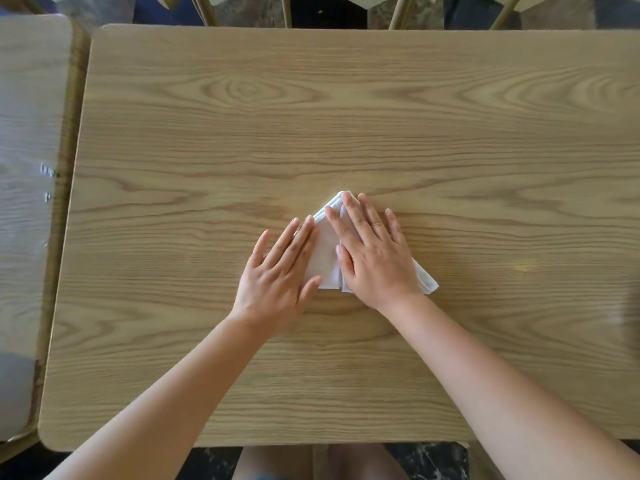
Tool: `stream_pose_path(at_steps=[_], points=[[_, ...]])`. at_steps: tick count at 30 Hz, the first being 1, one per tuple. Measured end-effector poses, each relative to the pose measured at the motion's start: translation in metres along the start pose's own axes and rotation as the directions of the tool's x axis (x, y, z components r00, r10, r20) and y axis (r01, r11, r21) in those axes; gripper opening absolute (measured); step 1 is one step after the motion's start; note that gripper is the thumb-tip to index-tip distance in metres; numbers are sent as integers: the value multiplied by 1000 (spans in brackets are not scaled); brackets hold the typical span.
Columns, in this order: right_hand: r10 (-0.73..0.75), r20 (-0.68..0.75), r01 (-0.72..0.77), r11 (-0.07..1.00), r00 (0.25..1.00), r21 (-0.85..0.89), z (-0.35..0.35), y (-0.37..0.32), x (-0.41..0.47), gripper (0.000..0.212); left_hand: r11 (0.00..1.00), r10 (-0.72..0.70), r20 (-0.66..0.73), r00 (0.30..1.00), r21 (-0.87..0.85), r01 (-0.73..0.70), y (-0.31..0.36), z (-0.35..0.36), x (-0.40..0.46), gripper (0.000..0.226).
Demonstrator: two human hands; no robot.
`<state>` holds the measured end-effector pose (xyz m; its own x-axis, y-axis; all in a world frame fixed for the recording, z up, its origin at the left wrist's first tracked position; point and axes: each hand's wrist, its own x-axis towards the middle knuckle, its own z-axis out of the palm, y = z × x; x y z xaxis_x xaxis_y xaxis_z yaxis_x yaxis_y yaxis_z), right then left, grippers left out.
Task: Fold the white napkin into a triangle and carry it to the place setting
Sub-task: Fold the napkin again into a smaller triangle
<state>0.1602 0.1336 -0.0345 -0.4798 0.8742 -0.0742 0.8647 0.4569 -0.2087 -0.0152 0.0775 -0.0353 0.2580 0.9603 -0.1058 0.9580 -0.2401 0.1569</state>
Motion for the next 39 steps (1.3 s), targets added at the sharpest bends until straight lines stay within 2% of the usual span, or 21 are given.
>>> stream_pose_path(at_steps=[7, 11, 14, 17, 19, 22, 26, 31, 36, 39], points=[[13, 3, -13, 1000, 1000, -10, 1, 0, 1, 54, 1000, -5, 30, 1000, 16, 5, -22, 2, -49, 71], [22, -4, -22, 1000, 1000, -2, 2, -2, 0, 54, 999, -42, -28, 999, 8, 42, -15, -14, -44, 65], [35, -21, -33, 996, 999, 82, 2, -2, 1, 55, 995, 90, -136, 987, -19, -94, -5, -23, -4, 61], [97, -41, -87, 976, 994, 199, 0, 4, 2, 58, 971, 233, -128, 964, -23, -237, 10, -16, 48, 61], [167, -62, -159, 980, 984, 121, -1, 8, -2, 58, 961, 273, -83, 959, -24, -275, 13, -8, 63, 60], [195, -45, -195, 981, 980, -12, 1, 15, -20, 57, 966, 259, -82, 962, 9, -259, 12, 0, 64, 63], [265, -47, -268, 960, 963, -74, 0, 41, -57, 59, 965, 264, -83, 961, 27, -263, 13, 0, 64, 64], [393, -48, -395, 917, 918, -52, -3, 45, -67, 61, 968, 252, -58, 966, 25, -251, 14, -4, 63, 65], [522, -164, -508, 853, 837, 124, -11, 21, -76, 63, 973, 230, -29, 973, 18, -230, 16, -4, 63, 65], [588, -228, -556, 808, 776, 192, -14, 8, -71, 48, 961, 237, -65, 969, -128, -243, 18, -23, 64, 63]])
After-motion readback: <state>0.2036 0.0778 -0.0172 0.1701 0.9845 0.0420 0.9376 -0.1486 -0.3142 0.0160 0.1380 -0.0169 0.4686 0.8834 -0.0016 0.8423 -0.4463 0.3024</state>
